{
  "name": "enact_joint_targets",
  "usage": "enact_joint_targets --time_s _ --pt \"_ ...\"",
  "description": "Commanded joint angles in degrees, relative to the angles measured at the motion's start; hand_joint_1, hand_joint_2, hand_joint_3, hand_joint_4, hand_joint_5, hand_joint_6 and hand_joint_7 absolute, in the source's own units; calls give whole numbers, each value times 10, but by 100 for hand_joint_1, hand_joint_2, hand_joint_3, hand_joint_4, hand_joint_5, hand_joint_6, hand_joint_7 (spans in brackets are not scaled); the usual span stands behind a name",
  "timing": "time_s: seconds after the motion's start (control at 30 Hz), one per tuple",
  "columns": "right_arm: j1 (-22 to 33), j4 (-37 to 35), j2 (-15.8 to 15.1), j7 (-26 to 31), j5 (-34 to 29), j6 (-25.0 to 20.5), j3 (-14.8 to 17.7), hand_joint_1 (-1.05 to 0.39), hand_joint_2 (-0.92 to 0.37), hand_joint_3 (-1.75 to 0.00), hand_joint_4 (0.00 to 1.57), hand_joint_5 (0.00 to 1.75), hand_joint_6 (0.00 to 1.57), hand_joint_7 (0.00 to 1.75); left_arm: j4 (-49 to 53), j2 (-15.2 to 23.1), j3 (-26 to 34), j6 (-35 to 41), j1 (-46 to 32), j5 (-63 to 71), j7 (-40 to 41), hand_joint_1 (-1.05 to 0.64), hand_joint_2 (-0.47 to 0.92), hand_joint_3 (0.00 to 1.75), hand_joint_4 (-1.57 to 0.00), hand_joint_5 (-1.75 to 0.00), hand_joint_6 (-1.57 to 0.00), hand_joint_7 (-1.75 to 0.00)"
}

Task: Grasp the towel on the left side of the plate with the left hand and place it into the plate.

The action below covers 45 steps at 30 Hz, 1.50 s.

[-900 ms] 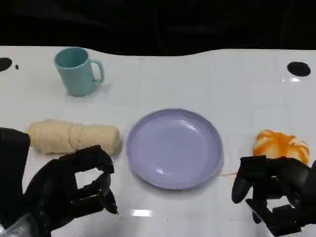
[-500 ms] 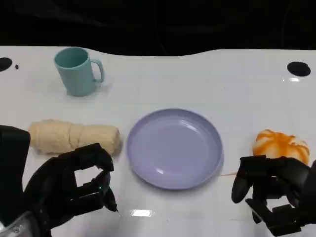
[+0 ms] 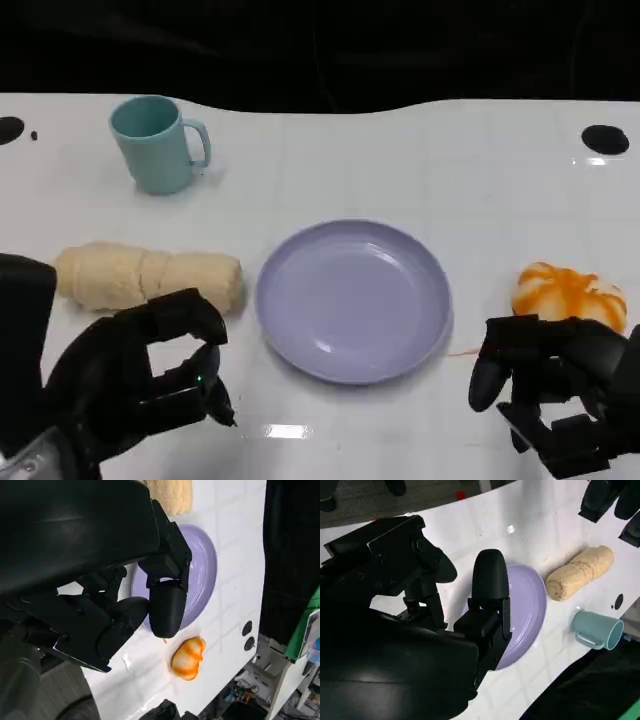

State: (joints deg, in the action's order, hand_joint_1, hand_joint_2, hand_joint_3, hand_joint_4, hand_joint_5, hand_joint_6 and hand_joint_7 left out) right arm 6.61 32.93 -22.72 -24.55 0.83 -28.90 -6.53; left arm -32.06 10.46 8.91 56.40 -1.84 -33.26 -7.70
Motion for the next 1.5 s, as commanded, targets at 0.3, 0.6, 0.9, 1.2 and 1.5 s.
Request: enact_joint_targets --time_s 0.3,0.6,0.9,1.2,1.5 --pt "-7 1 0 9 -2 0 -7 5 -56 -109 70 168 70 143 6 97 -80 -210 -17 195 -37 -21 78 61 -54 -94 -67 -37" --pt "-9 1 -1 9 -4 -1 -9 5 -57 -109 69 167 69 142 47 211 -135 -340 30 366 -90 -38 92 22 -30 -70 -48 -7" --pt "-7 5 -1 10 -5 -8 -10 5 -58 -107 69 167 69 143 145 290 -257 -420 128 662 -98 -55 92 6 -20 -42 -30 0" --pt "-8 3 -1 11 -3 -7 -10 5 -58 -107 69 167 70 143 300 243 -321 -442 227 774 -106 -58 87 0 -28 -23 -28 -1" --pt "-11 0 -1 11 -3 1 -12 5 -57 -109 69 168 70 143 510 183 -360 -483 307 799 -81 -55 86 0 -38 -13 -32 -1"
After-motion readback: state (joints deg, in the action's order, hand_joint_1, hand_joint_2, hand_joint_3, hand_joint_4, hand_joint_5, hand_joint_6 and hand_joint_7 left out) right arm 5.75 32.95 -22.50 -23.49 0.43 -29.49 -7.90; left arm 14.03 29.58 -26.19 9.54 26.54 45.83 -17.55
